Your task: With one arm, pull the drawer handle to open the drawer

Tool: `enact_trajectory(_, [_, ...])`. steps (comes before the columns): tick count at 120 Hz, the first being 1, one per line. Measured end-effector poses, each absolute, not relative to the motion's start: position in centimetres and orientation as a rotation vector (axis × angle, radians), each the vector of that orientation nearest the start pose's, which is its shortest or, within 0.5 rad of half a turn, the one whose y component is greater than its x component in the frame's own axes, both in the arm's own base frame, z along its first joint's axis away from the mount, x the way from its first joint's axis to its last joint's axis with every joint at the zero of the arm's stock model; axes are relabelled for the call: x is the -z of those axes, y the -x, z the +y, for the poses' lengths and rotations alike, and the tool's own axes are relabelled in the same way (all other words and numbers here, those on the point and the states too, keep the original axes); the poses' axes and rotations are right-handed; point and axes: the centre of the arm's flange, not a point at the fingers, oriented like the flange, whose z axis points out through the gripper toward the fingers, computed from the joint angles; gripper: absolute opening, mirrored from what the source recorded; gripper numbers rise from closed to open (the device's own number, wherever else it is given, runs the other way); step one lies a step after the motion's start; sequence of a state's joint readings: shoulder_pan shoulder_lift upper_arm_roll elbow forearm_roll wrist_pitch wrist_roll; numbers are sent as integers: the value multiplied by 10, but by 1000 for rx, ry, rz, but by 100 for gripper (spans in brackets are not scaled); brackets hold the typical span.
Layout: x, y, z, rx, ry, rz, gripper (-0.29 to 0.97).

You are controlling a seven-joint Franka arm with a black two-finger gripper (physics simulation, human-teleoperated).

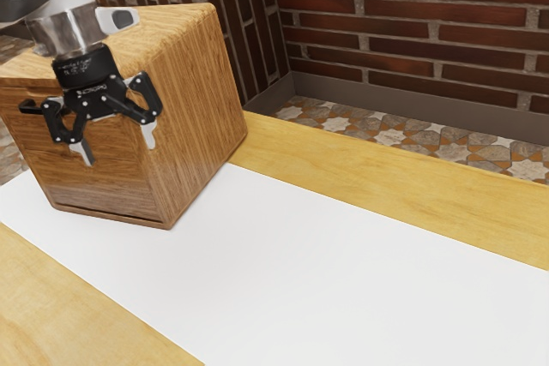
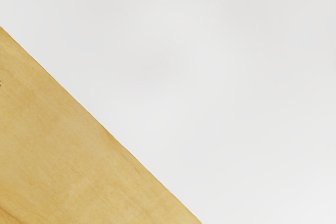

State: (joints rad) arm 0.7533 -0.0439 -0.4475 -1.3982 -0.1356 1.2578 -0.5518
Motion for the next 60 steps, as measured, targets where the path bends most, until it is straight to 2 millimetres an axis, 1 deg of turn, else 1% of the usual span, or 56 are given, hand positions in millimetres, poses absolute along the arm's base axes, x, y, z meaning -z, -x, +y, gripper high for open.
enact_trajectory(6, [-703,-492,142,-96,2921,-1421,66])
enact_trajectory(12, [-707,-496,146,-25,2888,-1510,66])
enact_trajectory(20, [-710,-503,138,38,2861,-1581,66])
enact_trajectory(26, [-722,-503,126,106,2844,-1618,66])
enact_trajectory(31, [-744,-498,113,199,2820,-1633,66])
enact_trajectory(34, [-768,-489,104,291,2792,-1638,66])
enact_trajectory(36, [-790,-479,95,374,2772,-1638,66])
enact_trajectory(38, [-807,-471,84,441,2756,-1635,66])
enact_trajectory(41, [-824,-462,71,511,2737,-1636,66])
enact_trajectory(43, [-833,-456,68,544,2718,-1652,65])
enact_trajectory(46, [-842,-448,75,580,2672,-1707,65])
enact_trajectory(50, [-847,-441,93,601,2603,-1798,65])
enact_trajectory(56, [-845,-429,137,593,2476,-1962,65])
enact_trajectory(60, [-837,-425,170,570,2392,-2070,65])
